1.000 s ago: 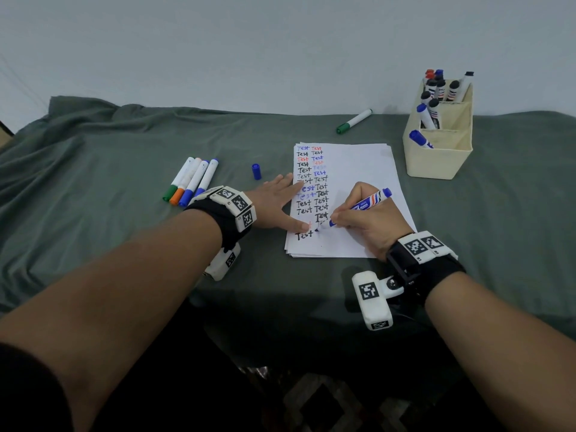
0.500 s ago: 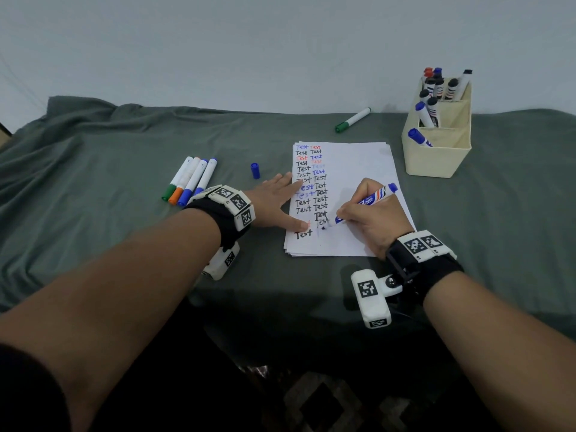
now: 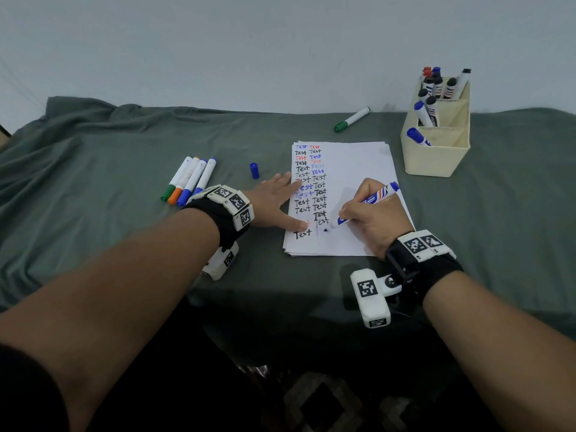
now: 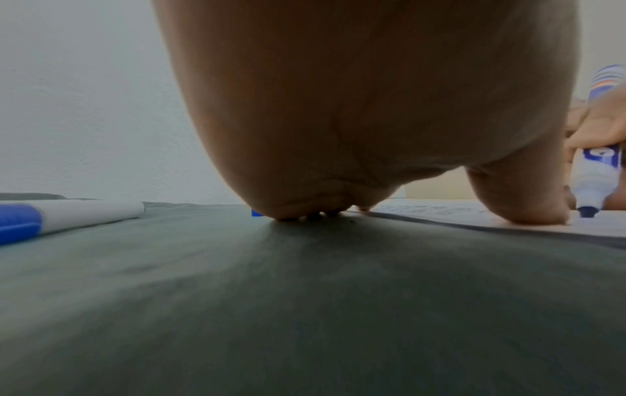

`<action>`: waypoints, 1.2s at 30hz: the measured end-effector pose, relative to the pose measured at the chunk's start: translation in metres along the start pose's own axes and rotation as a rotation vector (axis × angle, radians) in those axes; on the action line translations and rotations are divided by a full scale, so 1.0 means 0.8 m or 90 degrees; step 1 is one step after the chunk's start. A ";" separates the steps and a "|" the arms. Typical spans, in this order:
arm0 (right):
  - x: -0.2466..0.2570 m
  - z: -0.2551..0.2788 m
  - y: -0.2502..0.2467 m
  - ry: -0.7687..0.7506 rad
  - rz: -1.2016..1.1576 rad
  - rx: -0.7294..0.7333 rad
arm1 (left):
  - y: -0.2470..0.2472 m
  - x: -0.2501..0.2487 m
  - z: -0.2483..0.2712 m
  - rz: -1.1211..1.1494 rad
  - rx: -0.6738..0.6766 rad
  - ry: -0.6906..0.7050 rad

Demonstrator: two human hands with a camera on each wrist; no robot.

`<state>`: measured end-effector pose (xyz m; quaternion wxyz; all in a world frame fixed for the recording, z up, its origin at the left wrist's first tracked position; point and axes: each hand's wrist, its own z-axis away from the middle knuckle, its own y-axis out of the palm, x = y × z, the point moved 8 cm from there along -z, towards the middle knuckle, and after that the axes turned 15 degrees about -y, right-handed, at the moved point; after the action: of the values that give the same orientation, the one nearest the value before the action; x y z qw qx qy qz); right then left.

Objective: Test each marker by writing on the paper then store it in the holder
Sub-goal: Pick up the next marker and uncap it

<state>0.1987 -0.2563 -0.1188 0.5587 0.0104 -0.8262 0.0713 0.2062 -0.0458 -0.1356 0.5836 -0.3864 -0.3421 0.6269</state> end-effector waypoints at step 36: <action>-0.018 -0.003 0.007 0.055 -0.267 -0.063 | -0.050 0.060 -0.005 -0.027 -0.313 -0.241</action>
<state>0.2058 -0.2517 -0.1316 0.5962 0.1515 -0.7837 -0.0865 0.2271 0.0053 -0.1064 0.4117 -0.3850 -0.5942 0.5737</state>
